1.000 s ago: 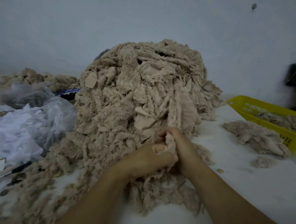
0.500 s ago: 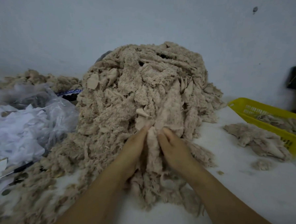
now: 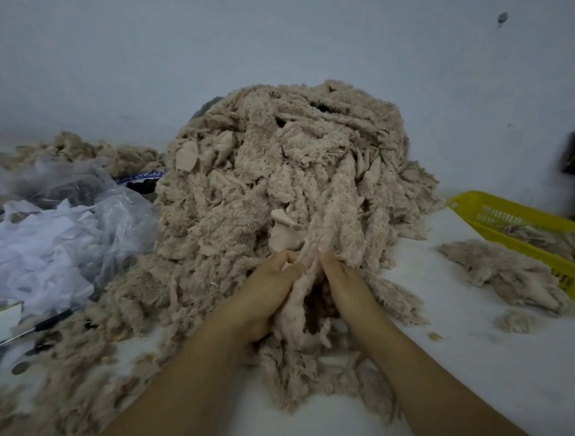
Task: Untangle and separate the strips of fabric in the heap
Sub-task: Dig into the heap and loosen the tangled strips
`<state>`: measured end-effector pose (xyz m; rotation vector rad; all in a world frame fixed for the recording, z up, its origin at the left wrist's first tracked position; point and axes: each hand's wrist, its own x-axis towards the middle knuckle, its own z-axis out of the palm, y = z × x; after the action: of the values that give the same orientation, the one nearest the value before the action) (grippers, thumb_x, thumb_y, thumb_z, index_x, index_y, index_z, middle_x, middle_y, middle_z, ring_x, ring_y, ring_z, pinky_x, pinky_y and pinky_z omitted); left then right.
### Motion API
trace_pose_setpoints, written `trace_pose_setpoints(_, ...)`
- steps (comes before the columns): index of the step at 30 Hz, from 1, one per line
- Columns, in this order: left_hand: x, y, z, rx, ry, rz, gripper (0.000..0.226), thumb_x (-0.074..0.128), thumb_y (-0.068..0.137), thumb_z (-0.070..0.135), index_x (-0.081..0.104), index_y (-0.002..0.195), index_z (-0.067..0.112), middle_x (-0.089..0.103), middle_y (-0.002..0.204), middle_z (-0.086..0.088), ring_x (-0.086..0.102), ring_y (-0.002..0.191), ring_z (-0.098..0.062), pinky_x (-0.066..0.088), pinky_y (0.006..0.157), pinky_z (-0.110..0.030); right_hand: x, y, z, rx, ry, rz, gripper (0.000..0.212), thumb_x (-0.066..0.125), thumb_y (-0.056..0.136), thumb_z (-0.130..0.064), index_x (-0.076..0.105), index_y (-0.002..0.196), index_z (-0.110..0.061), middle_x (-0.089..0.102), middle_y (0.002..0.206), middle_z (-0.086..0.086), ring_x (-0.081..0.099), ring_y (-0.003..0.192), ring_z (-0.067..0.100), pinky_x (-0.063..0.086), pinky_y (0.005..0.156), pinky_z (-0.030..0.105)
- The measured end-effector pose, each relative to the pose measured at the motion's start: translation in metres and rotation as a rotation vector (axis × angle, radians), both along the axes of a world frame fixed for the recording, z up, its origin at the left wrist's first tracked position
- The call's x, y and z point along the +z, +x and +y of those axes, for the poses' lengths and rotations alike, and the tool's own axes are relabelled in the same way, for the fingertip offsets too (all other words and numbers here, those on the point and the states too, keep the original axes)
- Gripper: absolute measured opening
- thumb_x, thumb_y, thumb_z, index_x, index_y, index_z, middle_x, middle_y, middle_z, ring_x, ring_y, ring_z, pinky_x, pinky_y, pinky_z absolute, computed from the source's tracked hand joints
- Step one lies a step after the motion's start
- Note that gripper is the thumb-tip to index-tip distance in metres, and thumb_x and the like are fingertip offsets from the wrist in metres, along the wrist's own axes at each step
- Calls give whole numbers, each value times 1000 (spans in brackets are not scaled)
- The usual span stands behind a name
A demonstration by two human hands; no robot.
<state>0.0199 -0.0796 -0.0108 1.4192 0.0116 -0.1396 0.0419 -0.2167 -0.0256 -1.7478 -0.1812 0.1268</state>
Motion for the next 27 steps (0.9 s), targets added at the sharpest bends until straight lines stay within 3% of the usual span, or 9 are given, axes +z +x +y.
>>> trace_pose_setpoints(3,2,-4,-2,-83,62,-44,15,64,97,21,66,111,16,76,102,-3,73,91,-16,57,74,-25,0,5,-1,-38,78,10,35,45,98,-53,67,113,-31,67,123,-4,62,107,10,47,99,32)
trace_pose_setpoints(7,6,-11,-5,-173,81,-87,21,62,98,18,65,117,26,75,111,5,71,104,-12,56,79,-19,-1,14,-4,-198,116,23,46,44,101,-47,59,134,-19,60,136,3,55,124,22,41,110,44)
trace_pose_setpoints(12,7,-15,-6,-242,81,-135,26,57,100,18,60,126,23,71,122,3,66,115,-15,53,95,-28,-6,18,-6,-256,267,83,45,43,101,-46,58,135,-20,60,134,3,57,121,23,44,108,44)
trace_pose_setpoints(15,6,-16,-3,-298,29,-123,26,61,96,20,61,121,25,73,117,4,68,111,-15,56,89,-26,-3,26,-17,-332,445,210,37,42,103,-44,65,113,-16,68,100,4,66,85,19,59,70,34)
trace_pose_setpoints(16,6,-17,-2,-306,3,-112,23,63,94,21,62,115,28,75,111,8,70,106,-12,57,83,-23,-2,28,-24,-380,495,222,35,41,104,-42,63,100,-15,63,83,2,60,63,14,51,49,25)
trace_pose_setpoints(18,6,-16,2,-284,-32,-105,22,66,89,22,61,108,31,76,102,12,72,98,-8,57,76,-20,-3,31,-32,-426,506,189,37,40,105,-41,59,90,-13,51,63,-1,43,41,8,32,35,20)
trace_pose_setpoints(22,7,-14,2,-259,-84,-86,40,69,80,27,64,120,24,74,116,-3,70,107,-20,58,86,-30,-4,30,-25,-342,481,191,51,44,99,-55,69,90,-11,63,66,2,54,46,8,44,43,23)
trace_pose_setpoints(25,5,-15,-1,-270,-71,-65,20,69,86,24,75,103,32,76,109,1,71,104,-15,57,82,-25,-5,24,-13,-155,492,248,91,64,61,-85,67,121,-17,72,112,4,68,103,21,54,92,42)
trace_pose_setpoints(27,2,-15,-3,-289,5,-74,21,67,93,20,71,112,27,74,115,-5,69,109,-20,57,90,-30,-7,18,-7,-41,443,245,92,70,49,-86,72,115,-21,73,114,5,69,107,21,53,93,38)
